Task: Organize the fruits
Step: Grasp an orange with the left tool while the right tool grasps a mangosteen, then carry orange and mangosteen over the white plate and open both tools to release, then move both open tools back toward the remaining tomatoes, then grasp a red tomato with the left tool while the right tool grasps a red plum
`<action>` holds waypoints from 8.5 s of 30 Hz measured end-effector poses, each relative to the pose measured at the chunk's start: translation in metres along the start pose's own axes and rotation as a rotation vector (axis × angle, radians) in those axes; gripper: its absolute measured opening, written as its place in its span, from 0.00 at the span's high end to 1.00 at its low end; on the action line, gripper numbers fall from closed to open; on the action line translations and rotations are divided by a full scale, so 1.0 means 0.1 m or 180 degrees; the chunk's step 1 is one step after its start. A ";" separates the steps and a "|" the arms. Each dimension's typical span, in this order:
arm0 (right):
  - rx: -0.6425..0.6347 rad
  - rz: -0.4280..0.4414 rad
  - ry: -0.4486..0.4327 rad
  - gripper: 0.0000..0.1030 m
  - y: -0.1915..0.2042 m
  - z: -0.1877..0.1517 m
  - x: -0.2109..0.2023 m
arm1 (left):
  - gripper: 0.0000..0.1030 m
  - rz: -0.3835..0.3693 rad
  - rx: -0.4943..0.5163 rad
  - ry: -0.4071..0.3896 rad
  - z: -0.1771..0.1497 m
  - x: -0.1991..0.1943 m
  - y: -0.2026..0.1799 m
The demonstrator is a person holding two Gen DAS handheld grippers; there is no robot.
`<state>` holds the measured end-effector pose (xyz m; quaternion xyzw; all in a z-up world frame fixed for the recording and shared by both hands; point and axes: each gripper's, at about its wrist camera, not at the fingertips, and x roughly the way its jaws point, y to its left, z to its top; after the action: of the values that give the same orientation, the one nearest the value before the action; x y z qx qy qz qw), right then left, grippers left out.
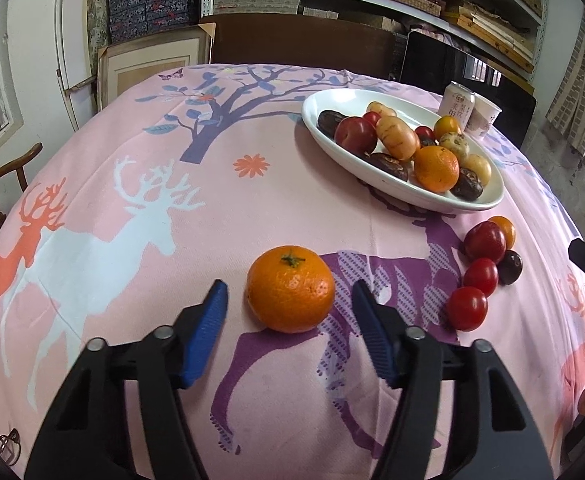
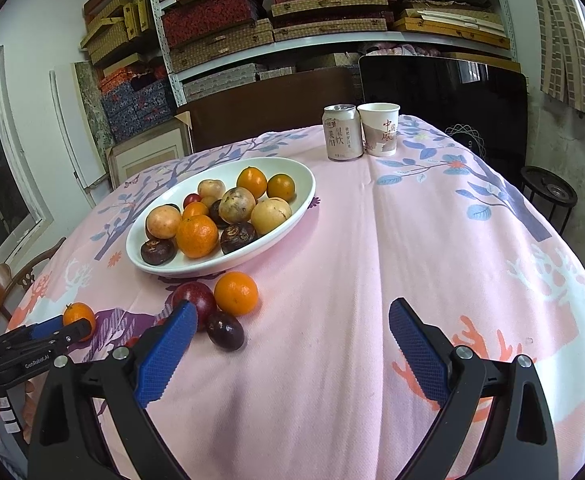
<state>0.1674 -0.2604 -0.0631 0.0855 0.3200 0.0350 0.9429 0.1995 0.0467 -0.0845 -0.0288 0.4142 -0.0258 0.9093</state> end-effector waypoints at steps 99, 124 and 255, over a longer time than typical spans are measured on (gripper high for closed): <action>-0.0327 0.0470 -0.0091 0.35 0.59 1.26 1.17 | 0.16 0.0187 0.0427 -0.0612 1.59 0.76 -0.76; 0.0068 0.0230 -0.0198 0.27 0.04 0.22 0.02 | 0.08 0.0128 0.0486 -0.0452 0.16 -0.20 -0.56; 0.0248 0.0717 0.0381 0.62 -0.07 0.34 0.48 | 0.35 -0.0531 0.1753 -0.0220 -0.28 -0.03 -1.71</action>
<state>0.2262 -0.2657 -0.0663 0.1551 0.3652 0.1333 0.9082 0.1724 -0.1241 -0.0878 0.1844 0.3567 -0.2110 0.8912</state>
